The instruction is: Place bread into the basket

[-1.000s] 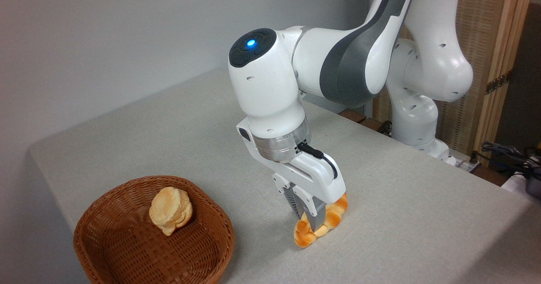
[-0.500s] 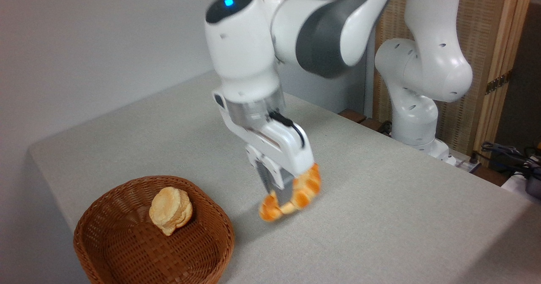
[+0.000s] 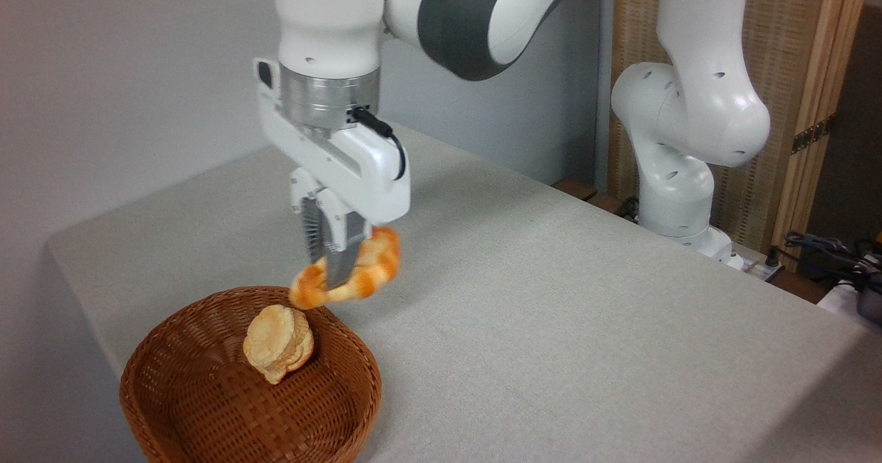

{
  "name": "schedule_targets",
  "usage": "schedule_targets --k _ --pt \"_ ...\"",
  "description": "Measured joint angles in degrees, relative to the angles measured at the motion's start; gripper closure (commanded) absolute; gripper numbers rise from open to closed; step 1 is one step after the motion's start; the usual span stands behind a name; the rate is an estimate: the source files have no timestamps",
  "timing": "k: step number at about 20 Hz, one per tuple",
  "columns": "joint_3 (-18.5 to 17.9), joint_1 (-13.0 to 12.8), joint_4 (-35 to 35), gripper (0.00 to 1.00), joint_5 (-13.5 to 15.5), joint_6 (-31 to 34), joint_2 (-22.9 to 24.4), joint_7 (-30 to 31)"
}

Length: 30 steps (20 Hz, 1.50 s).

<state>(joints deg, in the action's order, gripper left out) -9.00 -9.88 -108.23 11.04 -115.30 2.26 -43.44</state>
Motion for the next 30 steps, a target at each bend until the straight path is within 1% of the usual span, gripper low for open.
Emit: schedule_targets --k 2,3,6,7,9,10,11,13,17,21,26,27,28,30 --pt "0.67 -0.02 0.73 0.86 0.83 -4.41 -1.60 4.31" --pt "0.81 -0.02 0.95 0.86 2.12 -6.41 -2.28 6.38" --pt "0.71 0.09 1.12 0.86 7.61 -11.85 -3.34 11.85" --pt "0.61 0.14 1.13 0.84 9.06 -13.59 -3.58 13.63" --pt "0.46 0.30 1.13 0.71 10.68 -16.54 -4.07 16.50" --pt "0.42 0.34 1.13 0.33 11.42 -17.84 -4.42 17.54" --pt "0.40 0.38 1.13 0.00 12.30 -19.32 -4.87 18.12" --pt "0.38 0.46 1.12 0.00 13.41 -22.18 -6.15 19.16" --pt "0.39 0.51 1.13 0.00 13.92 -26.65 -8.84 20.00" --pt "0.57 0.46 1.17 0.00 14.16 -27.22 -9.66 20.02" --pt "1.01 0.25 1.96 0.00 14.05 -26.57 -9.42 20.01" --pt "1.09 0.21 2.53 0.00 13.37 -24.96 -8.97 19.94" --pt "1.14 0.18 3.39 0.00 11.71 -22.27 -8.37 19.88" --pt "1.62 0.10 5.85 0.00 7.09 -14.41 -6.84 19.89"
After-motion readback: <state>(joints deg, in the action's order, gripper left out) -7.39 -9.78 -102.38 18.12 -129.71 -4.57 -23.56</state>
